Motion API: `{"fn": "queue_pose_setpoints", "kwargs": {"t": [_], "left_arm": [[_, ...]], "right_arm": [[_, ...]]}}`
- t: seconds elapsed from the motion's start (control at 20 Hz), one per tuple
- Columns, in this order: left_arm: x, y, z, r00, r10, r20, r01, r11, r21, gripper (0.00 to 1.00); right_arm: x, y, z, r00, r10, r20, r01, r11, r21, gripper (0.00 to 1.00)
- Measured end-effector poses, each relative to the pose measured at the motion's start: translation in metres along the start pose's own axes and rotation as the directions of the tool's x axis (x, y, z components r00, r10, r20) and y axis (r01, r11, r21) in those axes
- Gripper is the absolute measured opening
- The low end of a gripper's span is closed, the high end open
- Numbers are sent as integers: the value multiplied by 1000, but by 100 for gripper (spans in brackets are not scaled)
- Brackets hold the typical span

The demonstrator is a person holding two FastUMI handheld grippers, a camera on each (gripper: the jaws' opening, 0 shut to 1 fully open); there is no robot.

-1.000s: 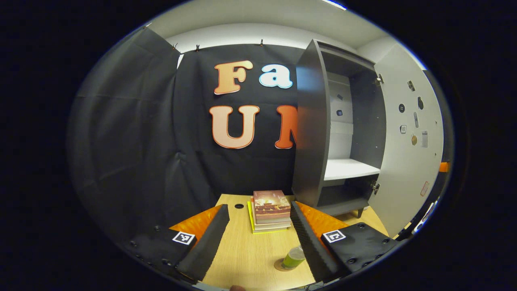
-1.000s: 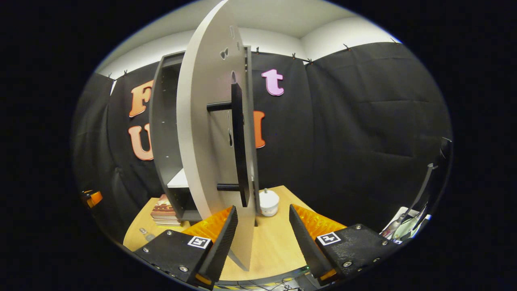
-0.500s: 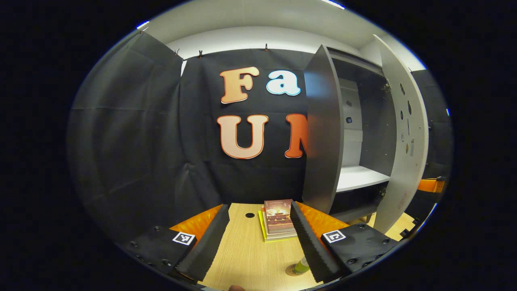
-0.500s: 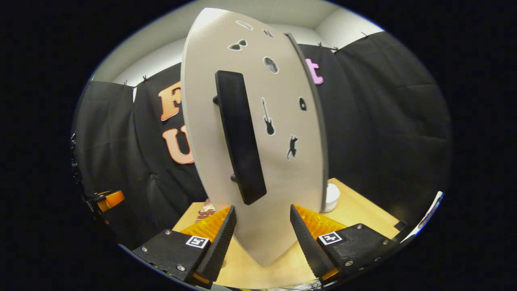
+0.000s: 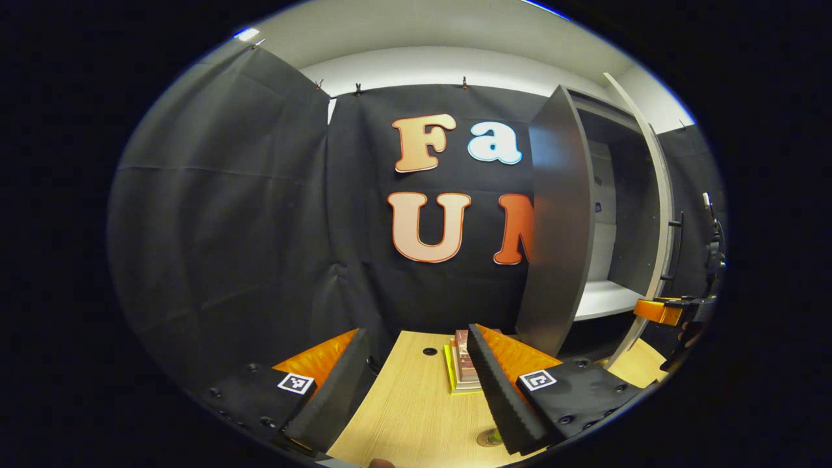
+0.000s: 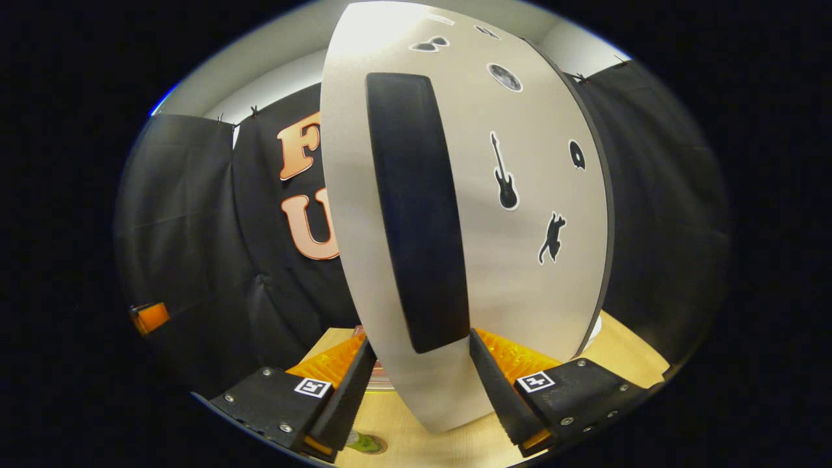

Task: Open the cabinet door with the right hand, grasp the bottle in the cabinet with the left hand and place it on the coaster, then close the cabinet door with the right hand.

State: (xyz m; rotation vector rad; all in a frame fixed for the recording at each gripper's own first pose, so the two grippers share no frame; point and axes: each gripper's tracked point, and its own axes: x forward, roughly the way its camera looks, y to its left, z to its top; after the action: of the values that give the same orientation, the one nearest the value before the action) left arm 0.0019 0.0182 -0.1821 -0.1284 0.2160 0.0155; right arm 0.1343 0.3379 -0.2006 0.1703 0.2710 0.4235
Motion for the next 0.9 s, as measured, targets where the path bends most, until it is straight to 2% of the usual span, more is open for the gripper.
{"fn": "queue_pose_setpoints", "kwargs": {"t": [0.1, 0.55, 0.9], "left_arm": [[-2, 9, 5, 1000, 19, 14, -19, 1000, 0, 99], [-9, 39, 6, 996, 84, 27, -84, 996, -12, 99], [-9, 53, 12, 993, 113, 38, -113, 994, -3, 99]], "right_arm": [[10, 5, 3, 1000, 2, -1, -2, 1000, 9, 92], [76, 19, 10, 1000, -16, 3, 16, 999, -37, 92], [96, 15, 11, 999, -37, 9, 37, 997, -71, 91]]}}
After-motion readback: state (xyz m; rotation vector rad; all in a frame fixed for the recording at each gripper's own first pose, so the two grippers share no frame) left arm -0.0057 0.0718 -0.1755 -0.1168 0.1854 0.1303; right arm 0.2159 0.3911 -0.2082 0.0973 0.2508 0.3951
